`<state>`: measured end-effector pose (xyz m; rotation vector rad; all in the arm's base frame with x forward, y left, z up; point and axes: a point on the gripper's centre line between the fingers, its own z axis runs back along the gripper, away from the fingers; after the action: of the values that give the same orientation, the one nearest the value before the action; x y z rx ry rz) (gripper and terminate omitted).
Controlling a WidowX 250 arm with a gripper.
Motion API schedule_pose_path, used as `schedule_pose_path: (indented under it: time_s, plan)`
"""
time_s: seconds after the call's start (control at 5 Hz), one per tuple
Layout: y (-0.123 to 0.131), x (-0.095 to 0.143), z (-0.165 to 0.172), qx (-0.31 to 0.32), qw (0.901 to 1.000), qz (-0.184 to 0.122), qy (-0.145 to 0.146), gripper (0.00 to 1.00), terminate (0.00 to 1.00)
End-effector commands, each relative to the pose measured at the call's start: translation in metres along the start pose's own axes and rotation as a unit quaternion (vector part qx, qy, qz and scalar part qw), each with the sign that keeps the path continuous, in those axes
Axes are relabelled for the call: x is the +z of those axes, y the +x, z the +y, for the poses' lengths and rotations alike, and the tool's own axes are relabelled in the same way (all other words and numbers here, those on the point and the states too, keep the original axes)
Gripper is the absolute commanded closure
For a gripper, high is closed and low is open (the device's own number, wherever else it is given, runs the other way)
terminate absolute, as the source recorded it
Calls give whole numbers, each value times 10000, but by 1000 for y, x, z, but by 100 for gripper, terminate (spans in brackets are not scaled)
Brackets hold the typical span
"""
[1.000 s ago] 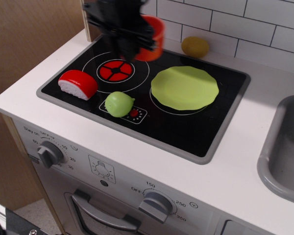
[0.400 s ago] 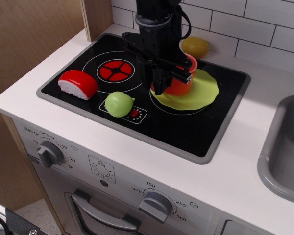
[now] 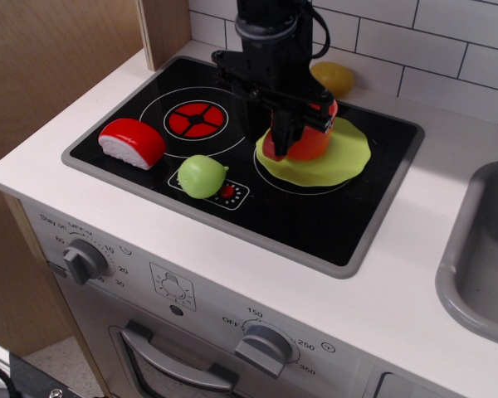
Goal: Put cup on plate
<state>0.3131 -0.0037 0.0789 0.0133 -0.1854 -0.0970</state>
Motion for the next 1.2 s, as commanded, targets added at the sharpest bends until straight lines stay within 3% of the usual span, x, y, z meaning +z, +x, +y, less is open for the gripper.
schedule_pose_path:
  time_s: [0.0, 0.4, 0.6, 1.0]
  plan:
    - [10, 24, 8, 204, 9994, -282, -61, 0, 0]
    - [-2, 42, 36, 300, 9989, -145, -319, 0, 0]
    - [-4, 47, 43, 351, 9990, -243, -152, 0, 0]
    - [-4, 47, 43, 351, 9990, -243, -152, 0, 0]
